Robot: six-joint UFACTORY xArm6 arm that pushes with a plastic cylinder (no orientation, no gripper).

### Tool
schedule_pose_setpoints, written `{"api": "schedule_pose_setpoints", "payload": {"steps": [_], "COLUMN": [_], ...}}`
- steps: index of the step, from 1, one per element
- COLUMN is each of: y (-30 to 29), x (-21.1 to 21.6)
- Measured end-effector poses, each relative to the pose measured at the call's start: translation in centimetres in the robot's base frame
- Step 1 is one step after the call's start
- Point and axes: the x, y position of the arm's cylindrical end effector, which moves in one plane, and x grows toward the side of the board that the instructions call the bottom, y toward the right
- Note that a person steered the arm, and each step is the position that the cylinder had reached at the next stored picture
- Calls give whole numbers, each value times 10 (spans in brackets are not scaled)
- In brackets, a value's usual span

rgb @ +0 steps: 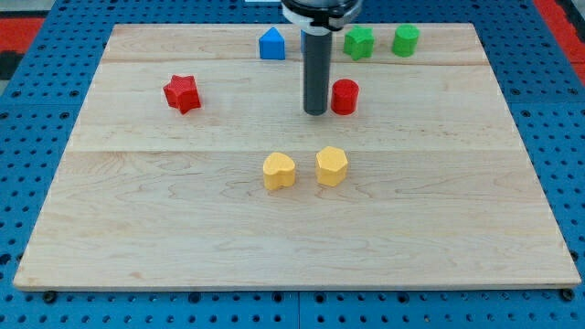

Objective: Push the red circle towards right

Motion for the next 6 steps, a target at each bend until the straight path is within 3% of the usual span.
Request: {"api": "schedule_pose_setpoints", "payload": {"steps": [2, 6], "y": [60, 111], "x": [-58, -44]}}
